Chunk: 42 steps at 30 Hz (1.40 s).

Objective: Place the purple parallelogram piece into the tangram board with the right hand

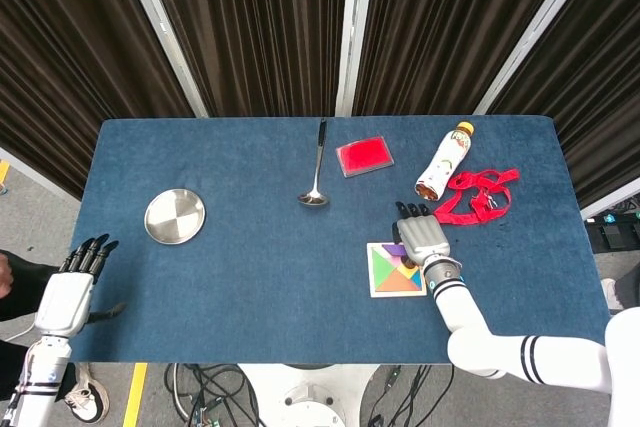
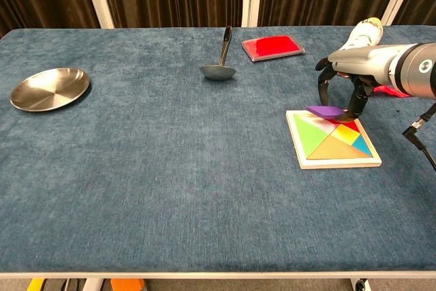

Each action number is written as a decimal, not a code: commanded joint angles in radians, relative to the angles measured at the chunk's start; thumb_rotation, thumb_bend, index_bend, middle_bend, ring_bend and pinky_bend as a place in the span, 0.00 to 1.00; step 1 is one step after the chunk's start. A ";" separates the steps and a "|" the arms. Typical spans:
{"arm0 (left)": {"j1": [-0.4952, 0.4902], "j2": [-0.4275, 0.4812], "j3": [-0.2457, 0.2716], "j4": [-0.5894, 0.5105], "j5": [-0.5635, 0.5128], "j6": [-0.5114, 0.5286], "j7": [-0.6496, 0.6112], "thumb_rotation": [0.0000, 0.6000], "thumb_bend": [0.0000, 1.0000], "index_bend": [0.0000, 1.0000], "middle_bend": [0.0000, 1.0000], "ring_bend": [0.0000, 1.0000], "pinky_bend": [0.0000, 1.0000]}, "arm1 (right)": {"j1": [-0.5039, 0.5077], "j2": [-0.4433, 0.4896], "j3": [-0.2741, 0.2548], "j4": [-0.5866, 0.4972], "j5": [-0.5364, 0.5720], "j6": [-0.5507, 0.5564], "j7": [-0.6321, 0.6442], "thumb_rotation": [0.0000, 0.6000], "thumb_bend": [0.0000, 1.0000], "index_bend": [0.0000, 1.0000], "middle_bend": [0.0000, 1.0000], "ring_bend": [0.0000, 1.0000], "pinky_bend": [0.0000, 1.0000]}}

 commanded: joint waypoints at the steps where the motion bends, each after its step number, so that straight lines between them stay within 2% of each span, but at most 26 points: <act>1: 0.000 -0.001 0.000 0.001 -0.001 0.000 0.000 1.00 0.06 0.11 0.04 0.00 0.15 | 0.000 -0.003 -0.004 -0.001 -0.005 0.004 0.005 1.00 0.27 0.56 0.01 0.00 0.00; 27: 0.002 0.003 0.001 0.007 -0.002 -0.002 -0.003 1.00 0.06 0.11 0.04 0.00 0.15 | 0.035 -0.041 -0.016 0.055 -0.007 -0.033 0.037 1.00 0.28 0.53 0.01 0.00 0.00; 32: 0.000 0.003 0.002 0.006 0.000 -0.004 -0.001 1.00 0.06 0.11 0.04 0.00 0.15 | 0.040 -0.039 -0.020 0.057 -0.005 -0.037 0.038 1.00 0.28 0.49 0.01 0.00 0.00; 42: 0.002 0.004 0.002 0.004 -0.003 -0.004 0.001 1.00 0.06 0.12 0.04 0.00 0.15 | 0.051 -0.028 -0.029 0.050 0.004 -0.052 0.041 1.00 0.27 0.33 0.00 0.00 0.00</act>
